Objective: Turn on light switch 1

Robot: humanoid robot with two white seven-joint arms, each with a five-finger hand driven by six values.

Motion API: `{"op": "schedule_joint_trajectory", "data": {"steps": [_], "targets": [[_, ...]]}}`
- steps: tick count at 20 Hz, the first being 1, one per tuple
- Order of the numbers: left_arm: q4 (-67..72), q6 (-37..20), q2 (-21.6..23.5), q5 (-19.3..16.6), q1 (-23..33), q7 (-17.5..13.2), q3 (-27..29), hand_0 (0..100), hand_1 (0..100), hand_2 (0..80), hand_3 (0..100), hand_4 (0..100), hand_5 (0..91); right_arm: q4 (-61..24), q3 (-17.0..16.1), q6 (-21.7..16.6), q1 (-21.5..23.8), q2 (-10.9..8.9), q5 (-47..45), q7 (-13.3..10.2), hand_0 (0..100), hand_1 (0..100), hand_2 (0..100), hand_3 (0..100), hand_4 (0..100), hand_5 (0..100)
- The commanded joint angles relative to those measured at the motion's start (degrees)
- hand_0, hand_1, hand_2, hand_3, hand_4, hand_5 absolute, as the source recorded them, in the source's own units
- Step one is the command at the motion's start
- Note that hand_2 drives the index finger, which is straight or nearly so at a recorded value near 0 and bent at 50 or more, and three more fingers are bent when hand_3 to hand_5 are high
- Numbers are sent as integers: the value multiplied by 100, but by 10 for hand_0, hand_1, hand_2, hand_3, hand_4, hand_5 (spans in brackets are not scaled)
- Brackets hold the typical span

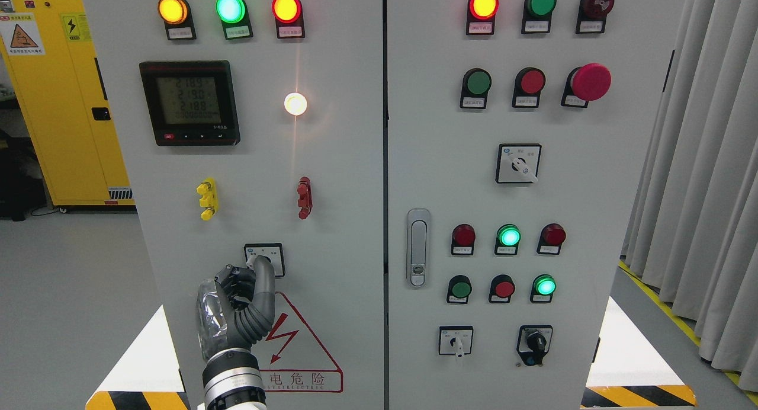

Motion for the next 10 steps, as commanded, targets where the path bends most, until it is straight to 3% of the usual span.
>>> {"op": "schedule_joint_trajectory", "data": {"steps": [1, 3, 4, 10], "targets": [[1, 43, -5, 0, 10, 40, 4, 865, 422, 690, 877, 835, 761, 0, 0, 2, -1, 0, -167, 2, 0, 500, 40, 0, 0, 0], [1, 43, 4, 0, 10, 40, 4, 821, 401, 689, 877, 835, 760, 0, 0, 2, 8, 0, -167, 2, 0, 500, 40, 0, 0, 0], [1, 43, 4, 0, 10, 40, -5, 749, 380, 689, 877, 834, 759, 0, 0, 2, -1, 0, -167, 2, 0, 500, 40, 0, 0, 0], [27, 43, -4, 0, 1, 31, -5, 482, 430, 688, 876, 833, 759, 0, 0, 2, -1, 0, -167, 2, 0, 500, 40, 0, 0, 0]]}}
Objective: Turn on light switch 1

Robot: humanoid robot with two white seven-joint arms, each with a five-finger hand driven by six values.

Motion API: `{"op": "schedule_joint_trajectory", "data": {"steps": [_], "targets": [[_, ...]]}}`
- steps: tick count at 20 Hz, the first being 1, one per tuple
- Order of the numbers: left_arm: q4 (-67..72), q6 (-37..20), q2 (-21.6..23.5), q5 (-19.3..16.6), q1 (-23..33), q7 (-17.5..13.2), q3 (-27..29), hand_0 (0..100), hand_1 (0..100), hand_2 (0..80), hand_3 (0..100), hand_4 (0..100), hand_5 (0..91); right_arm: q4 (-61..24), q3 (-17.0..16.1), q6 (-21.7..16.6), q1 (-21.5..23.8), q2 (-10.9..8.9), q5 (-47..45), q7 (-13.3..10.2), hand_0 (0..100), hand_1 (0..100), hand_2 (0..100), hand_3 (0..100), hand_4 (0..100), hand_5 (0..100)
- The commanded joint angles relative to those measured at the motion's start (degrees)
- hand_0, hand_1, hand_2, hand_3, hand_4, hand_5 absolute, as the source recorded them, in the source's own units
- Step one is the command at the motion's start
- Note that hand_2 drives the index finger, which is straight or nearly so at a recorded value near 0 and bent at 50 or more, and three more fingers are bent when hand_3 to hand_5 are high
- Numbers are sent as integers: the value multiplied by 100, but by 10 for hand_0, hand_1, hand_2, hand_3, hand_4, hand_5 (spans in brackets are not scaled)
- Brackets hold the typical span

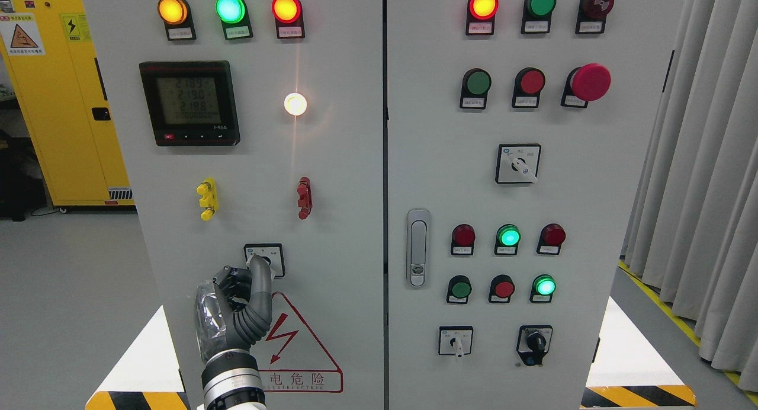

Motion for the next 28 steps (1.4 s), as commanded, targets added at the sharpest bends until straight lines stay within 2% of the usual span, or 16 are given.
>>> {"op": "schedule_joint_trajectory", "data": {"steps": [1, 11, 28], "targets": [[23, 9, -4, 0, -7, -21, -4, 473, 431, 688, 876, 833, 759, 0, 0, 2, -1, 0, -167, 1, 0, 500, 40, 0, 0, 0], [31, 9, -4, -9, -7, -21, -4, 278, 460, 688, 874, 833, 755, 0, 0, 2, 8, 0, -167, 1, 0, 500, 40, 0, 0, 0], [-12, -79, 13, -9, 72, -92, -4, 226, 461, 688, 872, 830, 750, 0, 0, 2, -1, 0, -167, 1, 0, 500, 40, 0, 0, 0]]}}
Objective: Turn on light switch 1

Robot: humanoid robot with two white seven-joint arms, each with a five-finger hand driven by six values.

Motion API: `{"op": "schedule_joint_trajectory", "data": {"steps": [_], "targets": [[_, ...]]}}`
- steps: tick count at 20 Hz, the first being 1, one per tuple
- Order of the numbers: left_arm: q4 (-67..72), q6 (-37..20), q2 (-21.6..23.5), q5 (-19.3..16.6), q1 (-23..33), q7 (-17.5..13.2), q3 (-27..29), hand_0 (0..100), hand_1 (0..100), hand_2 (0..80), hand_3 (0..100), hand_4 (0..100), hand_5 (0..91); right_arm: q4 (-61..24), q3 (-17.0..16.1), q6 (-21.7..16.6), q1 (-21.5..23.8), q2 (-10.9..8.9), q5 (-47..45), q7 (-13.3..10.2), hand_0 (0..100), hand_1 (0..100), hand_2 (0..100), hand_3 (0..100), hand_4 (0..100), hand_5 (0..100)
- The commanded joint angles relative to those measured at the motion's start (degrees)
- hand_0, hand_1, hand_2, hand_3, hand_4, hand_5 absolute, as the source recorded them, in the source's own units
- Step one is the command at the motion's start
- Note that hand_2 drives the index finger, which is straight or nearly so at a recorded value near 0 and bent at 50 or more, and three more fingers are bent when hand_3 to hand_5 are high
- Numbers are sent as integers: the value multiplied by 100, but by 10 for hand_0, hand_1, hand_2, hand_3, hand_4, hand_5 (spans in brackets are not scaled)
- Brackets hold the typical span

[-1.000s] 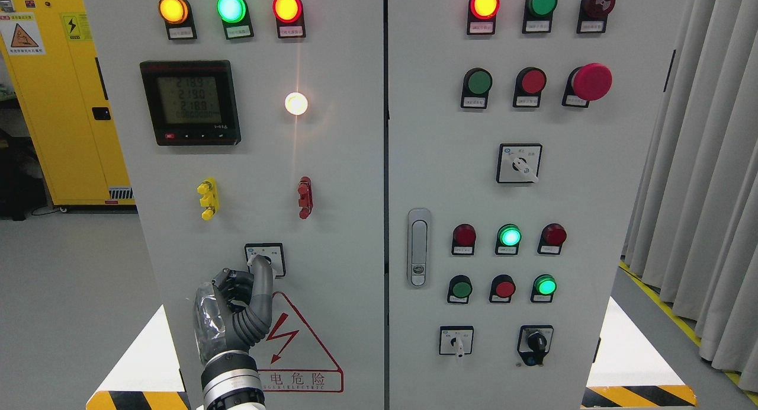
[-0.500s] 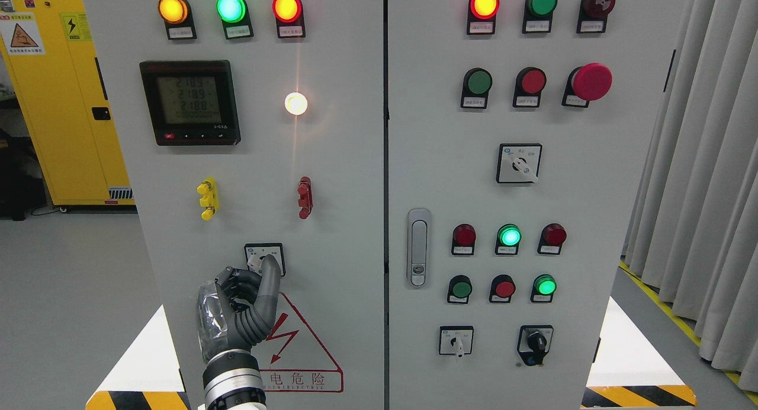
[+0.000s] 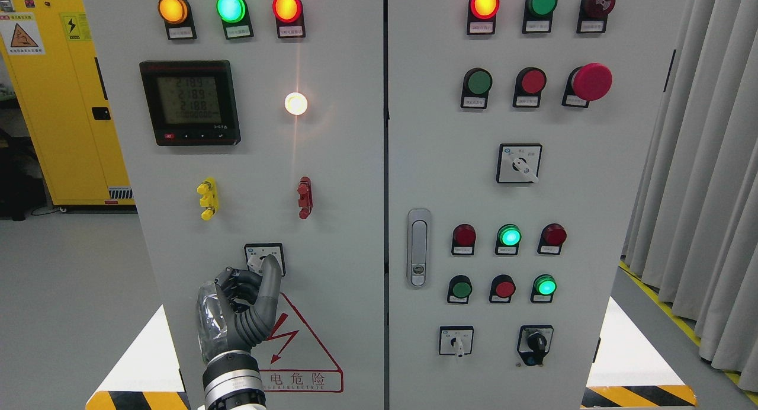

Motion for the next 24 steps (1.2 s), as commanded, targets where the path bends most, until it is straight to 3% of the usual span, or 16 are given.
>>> {"op": "schedule_joint_trajectory", "data": {"steps": [1, 16, 21, 24], "targets": [[-32, -29, 10, 7, 34, -37, -1, 224, 461, 690, 871, 830, 751, 0, 0, 2, -1, 0, -167, 1, 0, 500, 40, 0, 0, 0], [-102, -441, 37, -11, 367, -54, 8, 218, 458, 699, 874, 829, 752, 0, 0, 2, 7, 0, -167, 1, 0, 500, 40, 0, 0, 0], [-199, -941, 89, -2, 841, -107, 8, 221, 456, 706, 878, 830, 759, 0, 0, 2, -1, 0, -167, 1, 0, 500, 40, 0, 0, 0], [-217, -1635, 160, -11, 1280, -318, 78, 228, 445, 707, 881, 837, 778, 0, 0, 2, -1, 0, -167, 1, 0, 500, 40, 0, 0, 0]]}}
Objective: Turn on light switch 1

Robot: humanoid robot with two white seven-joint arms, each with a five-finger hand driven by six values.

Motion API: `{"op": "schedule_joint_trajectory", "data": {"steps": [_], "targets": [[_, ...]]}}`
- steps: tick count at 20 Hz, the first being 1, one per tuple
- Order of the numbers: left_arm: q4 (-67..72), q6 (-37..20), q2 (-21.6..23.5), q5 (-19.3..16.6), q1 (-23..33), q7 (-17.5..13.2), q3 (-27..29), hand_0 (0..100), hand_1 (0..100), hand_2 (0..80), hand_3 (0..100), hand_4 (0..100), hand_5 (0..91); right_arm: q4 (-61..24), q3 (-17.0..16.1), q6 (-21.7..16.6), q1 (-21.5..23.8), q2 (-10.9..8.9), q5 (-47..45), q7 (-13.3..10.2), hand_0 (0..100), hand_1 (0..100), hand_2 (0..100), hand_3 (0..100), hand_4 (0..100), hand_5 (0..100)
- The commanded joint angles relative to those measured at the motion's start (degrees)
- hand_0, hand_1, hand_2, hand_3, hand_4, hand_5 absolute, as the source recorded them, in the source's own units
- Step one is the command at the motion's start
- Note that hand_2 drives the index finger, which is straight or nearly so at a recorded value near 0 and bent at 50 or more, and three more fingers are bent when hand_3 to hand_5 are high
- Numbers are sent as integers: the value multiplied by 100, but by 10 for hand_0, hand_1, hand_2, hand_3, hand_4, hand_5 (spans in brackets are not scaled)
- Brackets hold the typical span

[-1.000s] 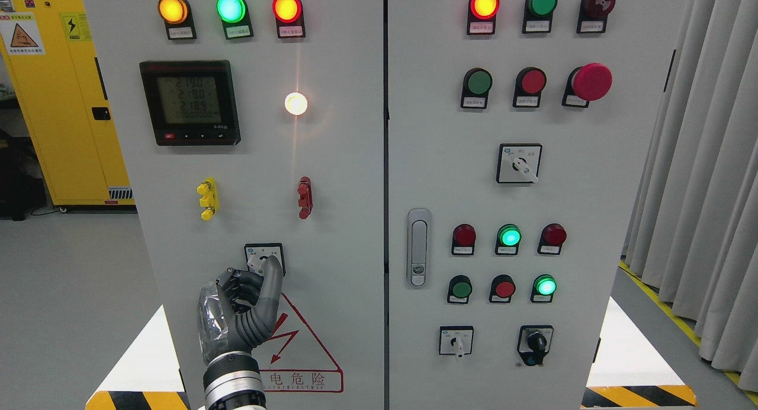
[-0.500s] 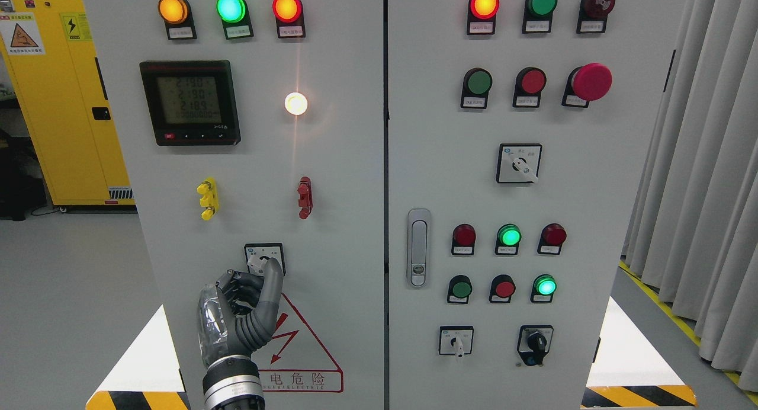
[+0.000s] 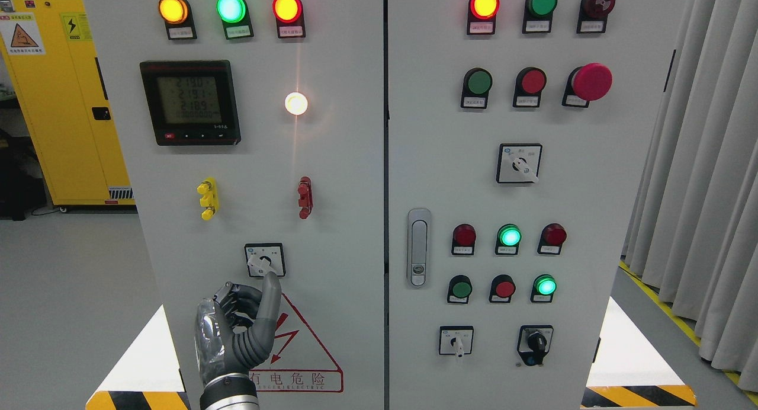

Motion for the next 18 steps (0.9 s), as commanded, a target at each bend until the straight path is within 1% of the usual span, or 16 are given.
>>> {"op": "schedule_joint_trajectory", "data": {"steps": [1, 2, 3, 5, 7, 8, 10, 11, 12, 13, 15, 16, 17, 18], "targets": [[-93, -674, 111, -3, 735, -176, 103, 228, 444, 706, 881, 839, 780, 0, 0, 2, -2, 0, -167, 1, 0, 500, 40, 0, 0, 0], [-93, -858, 155, -3, 919, -220, 146, 228, 443, 704, 884, 843, 789, 0, 0, 2, -2, 0, -167, 1, 0, 500, 40, 0, 0, 0], [-93, -1069, 190, 15, 1165, -316, 260, 232, 433, 657, 893, 861, 818, 0, 0, 2, -2, 0, -167, 1, 0, 500, 40, 0, 0, 0], [-49, -1710, 243, 24, 1727, -605, 497, 236, 423, 656, 903, 869, 826, 0, 0, 2, -2, 0, -167, 1, 0, 500, 40, 0, 0, 0], [39, -2168, 304, 41, 2220, -826, 778, 238, 420, 654, 908, 872, 829, 0, 0, 2, -2, 0, -167, 1, 0, 500, 40, 0, 0, 0], [100, -2318, 348, 93, 2440, -888, 884, 247, 381, 597, 940, 885, 748, 0, 0, 2, -2, 0, -167, 1, 0, 500, 40, 0, 0, 0], [302, -2599, 488, 286, 2940, -1089, 1060, 244, 354, 581, 918, 874, 718, 0, 0, 2, -2, 0, -167, 1, 0, 500, 40, 0, 0, 0], [442, -2731, 550, 435, 3143, -1160, 1148, 238, 334, 549, 863, 852, 664, 0, 0, 2, -2, 0, -167, 1, 0, 500, 40, 0, 0, 0], [600, -2854, 638, 567, 3319, -1169, 1192, 231, 319, 508, 823, 827, 606, 0, 0, 2, -2, 0, -167, 1, 0, 500, 40, 0, 0, 0], [837, -2977, 734, 699, 3503, -1169, 1202, 227, 310, 486, 774, 796, 561, 0, 0, 2, -2, 0, -167, 1, 0, 500, 40, 0, 0, 0], [1451, -3363, 901, 989, 3794, -1152, 1228, 220, 299, 435, 696, 736, 501, 0, 0, 2, -2, 0, -167, 1, 0, 500, 40, 0, 0, 0], [1811, -3600, 989, 1138, 3926, -1152, 1219, 219, 297, 402, 648, 702, 456, 0, 0, 2, -2, 0, -167, 1, 0, 500, 40, 0, 0, 0], [2163, -3837, 1068, 1253, 4058, -1152, 1202, 211, 288, 352, 590, 661, 405, 0, 0, 2, -2, 0, -167, 1, 0, 500, 40, 0, 0, 0], [2575, -4049, 1121, 1341, 4146, -1161, 1193, 206, 286, 339, 576, 648, 386, 0, 0, 2, 7, 0, -167, 1, 0, 500, 40, 0, 0, 0]]}}
